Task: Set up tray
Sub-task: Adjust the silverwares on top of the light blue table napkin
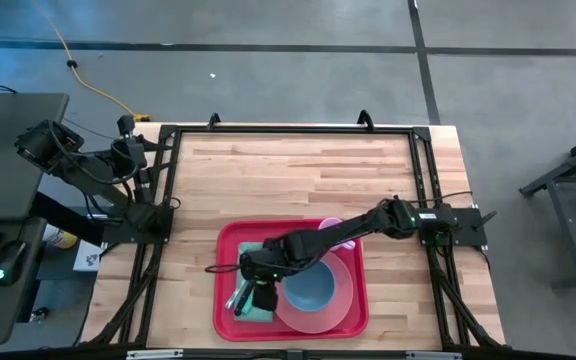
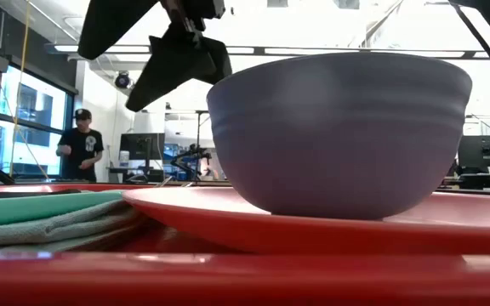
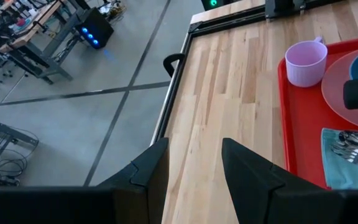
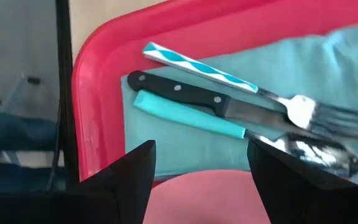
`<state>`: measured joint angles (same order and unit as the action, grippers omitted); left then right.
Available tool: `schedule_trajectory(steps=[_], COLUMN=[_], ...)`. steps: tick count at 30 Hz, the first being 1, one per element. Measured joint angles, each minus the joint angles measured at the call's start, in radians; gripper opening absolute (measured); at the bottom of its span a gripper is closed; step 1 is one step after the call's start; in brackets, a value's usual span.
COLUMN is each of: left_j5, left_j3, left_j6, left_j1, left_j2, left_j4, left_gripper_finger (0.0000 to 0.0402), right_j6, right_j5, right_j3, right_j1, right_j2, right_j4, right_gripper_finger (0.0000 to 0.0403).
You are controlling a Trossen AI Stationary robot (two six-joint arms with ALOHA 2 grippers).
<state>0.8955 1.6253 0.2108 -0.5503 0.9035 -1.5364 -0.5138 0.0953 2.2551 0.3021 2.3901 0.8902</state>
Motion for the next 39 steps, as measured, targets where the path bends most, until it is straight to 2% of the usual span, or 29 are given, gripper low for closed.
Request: schedule_trajectory(steps=[9, 13, 20, 29, 39], left_j5=[0.000, 0.000, -0.001, -0.017, -0.022], left_j3=[0.000, 0.000, 0.000, 0.000, 0.000], left_j6=[0.000, 0.000, 0.003, 0.008, 0.034], left_j1=[0.000, 0.000, 0.000, 0.000, 0.000], left_j2=[0.000, 0.000, 0.000, 0.000, 0.000], left_j4=[0.000, 0.000, -0.002, -0.004, -0.009], left_gripper_finger=[0.0177, 0.0177, 0.0177, 0.0177, 0.0177], right_j6=[0.268, 0.292, 0.242, 0.320, 0.480], right_j5=[-0.008, 0.032, 0.132, 0.151, 0.117], right_j3=[0.000, -0.010, -0.015, 0.018, 0.070], right_j1=[0.010, 0.014, -0.007, -0.003, -0.008], right_j2=[0.000, 0.024, 0.118, 0.126, 0.124], right_j4=[-0.028, -0.067, -0.081, -0.073, -0.026], right_gripper_finger=[0.0236, 0.0236, 0.0236, 0.0236, 0.0236])
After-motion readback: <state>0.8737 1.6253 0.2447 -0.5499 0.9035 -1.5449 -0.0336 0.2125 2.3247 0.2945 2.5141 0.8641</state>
